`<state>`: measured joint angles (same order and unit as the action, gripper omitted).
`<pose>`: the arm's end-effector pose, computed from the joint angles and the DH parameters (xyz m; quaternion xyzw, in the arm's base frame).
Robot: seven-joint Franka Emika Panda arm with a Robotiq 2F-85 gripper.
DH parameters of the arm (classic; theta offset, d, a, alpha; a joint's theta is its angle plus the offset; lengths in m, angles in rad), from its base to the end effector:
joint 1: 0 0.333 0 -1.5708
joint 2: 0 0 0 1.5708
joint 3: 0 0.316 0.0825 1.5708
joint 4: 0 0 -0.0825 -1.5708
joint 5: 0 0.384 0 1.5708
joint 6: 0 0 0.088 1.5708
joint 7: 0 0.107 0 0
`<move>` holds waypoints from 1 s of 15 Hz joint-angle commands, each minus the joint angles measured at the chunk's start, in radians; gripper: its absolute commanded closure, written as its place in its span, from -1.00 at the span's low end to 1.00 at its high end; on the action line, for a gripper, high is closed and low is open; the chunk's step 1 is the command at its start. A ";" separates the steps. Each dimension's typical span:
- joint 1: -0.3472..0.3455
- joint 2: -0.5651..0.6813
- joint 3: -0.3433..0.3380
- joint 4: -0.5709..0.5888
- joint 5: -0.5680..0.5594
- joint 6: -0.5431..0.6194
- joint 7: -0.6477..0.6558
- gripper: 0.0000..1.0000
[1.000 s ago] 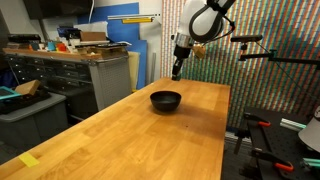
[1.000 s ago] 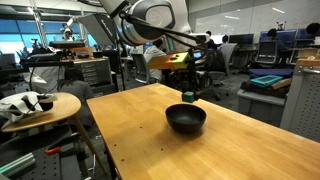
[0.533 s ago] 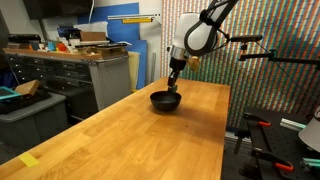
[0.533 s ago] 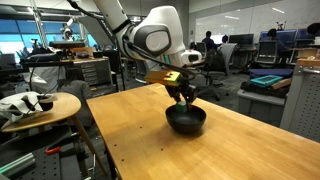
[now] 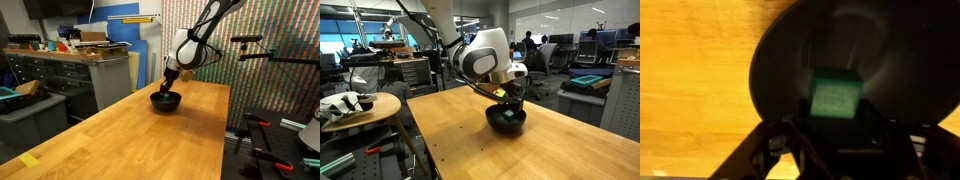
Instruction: Put the green block in the black bowl
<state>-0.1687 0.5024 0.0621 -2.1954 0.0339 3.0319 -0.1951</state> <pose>0.5786 -0.0646 0.1871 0.9856 0.0211 0.1674 0.0065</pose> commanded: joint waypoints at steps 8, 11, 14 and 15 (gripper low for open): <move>-0.029 -0.069 0.006 0.046 0.017 -0.058 0.080 -1.00; 0.005 -0.154 -0.041 0.027 0.011 -0.146 0.132 -1.00; 0.084 -0.253 -0.157 0.019 -0.067 -0.329 0.240 -1.00; 0.101 -0.281 -0.181 0.024 -0.100 -0.393 0.278 -1.00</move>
<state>-0.1411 0.3356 -0.0268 -2.1417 0.0104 2.7915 -0.0339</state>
